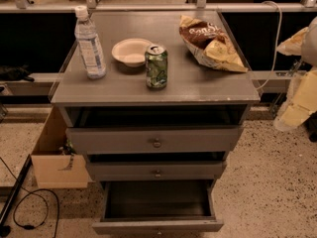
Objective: Close bottom drawer
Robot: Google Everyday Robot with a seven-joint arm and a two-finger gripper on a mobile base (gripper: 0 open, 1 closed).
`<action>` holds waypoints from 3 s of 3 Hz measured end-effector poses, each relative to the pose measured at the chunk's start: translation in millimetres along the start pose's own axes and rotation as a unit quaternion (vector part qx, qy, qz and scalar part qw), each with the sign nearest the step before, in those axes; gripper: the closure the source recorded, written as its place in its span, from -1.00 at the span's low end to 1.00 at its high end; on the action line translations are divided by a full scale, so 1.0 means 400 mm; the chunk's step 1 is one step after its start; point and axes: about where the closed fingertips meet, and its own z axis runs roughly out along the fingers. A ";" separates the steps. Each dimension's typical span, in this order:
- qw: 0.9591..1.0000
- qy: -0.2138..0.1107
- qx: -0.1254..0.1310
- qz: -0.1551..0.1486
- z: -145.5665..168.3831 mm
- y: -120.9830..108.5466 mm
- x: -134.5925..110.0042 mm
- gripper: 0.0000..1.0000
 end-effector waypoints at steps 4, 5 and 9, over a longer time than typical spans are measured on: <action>0.979 -0.190 -0.021 0.064 0.233 0.216 0.134 -1.00; 0.972 -0.212 -0.021 0.103 0.294 0.243 0.117 -1.00; 0.936 -0.273 0.001 0.223 0.672 0.315 0.198 -1.00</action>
Offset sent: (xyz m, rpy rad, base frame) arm -0.0811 -0.0056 -0.1512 0.4881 -0.0539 -0.0573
